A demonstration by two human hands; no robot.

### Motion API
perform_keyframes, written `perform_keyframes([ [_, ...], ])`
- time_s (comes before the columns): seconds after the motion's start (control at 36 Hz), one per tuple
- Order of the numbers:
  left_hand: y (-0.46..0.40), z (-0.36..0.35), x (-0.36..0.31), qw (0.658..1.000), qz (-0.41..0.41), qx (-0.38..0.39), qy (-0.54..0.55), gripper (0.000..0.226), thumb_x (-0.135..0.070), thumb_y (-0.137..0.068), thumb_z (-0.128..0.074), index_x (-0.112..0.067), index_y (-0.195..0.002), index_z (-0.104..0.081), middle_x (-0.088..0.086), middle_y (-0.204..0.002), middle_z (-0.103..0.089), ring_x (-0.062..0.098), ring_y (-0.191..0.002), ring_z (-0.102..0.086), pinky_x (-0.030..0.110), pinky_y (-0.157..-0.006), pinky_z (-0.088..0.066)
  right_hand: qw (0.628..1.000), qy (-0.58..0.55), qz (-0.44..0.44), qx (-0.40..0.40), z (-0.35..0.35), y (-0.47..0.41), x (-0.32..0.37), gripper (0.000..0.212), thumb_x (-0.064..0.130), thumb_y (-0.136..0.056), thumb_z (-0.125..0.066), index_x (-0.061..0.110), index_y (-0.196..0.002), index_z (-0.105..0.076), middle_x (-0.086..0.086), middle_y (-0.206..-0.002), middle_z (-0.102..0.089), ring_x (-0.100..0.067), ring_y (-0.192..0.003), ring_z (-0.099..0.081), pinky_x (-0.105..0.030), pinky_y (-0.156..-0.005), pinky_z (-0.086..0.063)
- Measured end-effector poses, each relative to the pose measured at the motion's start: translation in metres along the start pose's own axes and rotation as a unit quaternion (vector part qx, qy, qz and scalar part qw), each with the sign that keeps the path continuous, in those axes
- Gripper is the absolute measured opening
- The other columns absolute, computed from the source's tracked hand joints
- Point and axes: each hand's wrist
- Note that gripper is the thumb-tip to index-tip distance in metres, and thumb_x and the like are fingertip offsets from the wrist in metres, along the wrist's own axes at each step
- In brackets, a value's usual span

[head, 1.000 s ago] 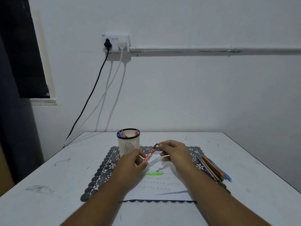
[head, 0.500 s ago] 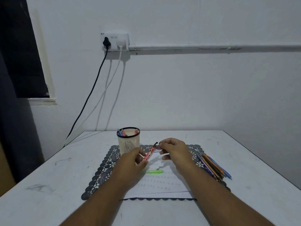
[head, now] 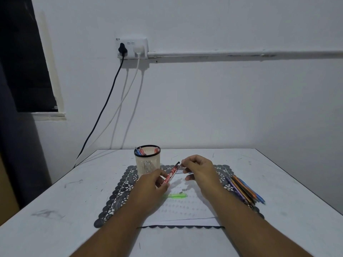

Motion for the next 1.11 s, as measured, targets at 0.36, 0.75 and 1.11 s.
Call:
perform_keyframes([
  [0.36, 0.0013, 0.0003, 0.0001, 1.000, 0.000, -0.004, 0.011, 0.017, -0.025, -0.091, -0.071, -0.037, -0.101, -0.067, -0.015, -0.081, -0.070, 0.004, -0.072, -0.065, 0.038, -0.065, -0.059, 1.000, -0.002, 0.000, -0.009, 0.0001, -0.0024, 0.0000, 0.008, 0.005, -0.094, -0.071, -0.002, -0.091, -0.074, -0.016, -0.085, -0.076, -0.017, -0.067, -0.065, -0.033, -0.056, -0.056],
  [0.75, 0.0019, 0.0006, -0.0021, 1.000, -0.008, -0.007, -0.004, 0.015, -0.028, -0.093, -0.069, -0.038, -0.103, -0.066, -0.015, -0.081, -0.070, 0.003, -0.073, -0.064, 0.034, -0.064, -0.058, 1.000, -0.011, 0.008, 0.022, -0.0004, -0.0016, -0.0010, 0.010, -0.003, -0.091, -0.071, 0.002, -0.100, -0.073, -0.022, -0.092, -0.075, -0.017, -0.068, -0.066, -0.031, -0.056, -0.054],
  [1.11, 0.0021, 0.0011, -0.0040, 1.000, -0.003, 0.000, 0.003, 0.013, -0.027, -0.093, -0.067, -0.037, -0.101, -0.067, -0.016, -0.081, -0.071, 0.000, -0.074, -0.064, 0.032, -0.065, -0.057, 1.000, -0.012, 0.009, 0.013, -0.0012, -0.0013, -0.0013, 0.004, 0.002, -0.091, -0.072, 0.003, -0.089, -0.075, -0.015, -0.089, -0.077, -0.015, -0.071, -0.065, -0.032, -0.058, -0.051],
])
Point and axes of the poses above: each hand's wrist, its own y-axis away from the middle knuckle, its own z-axis out of the back of the hand, x = y × z
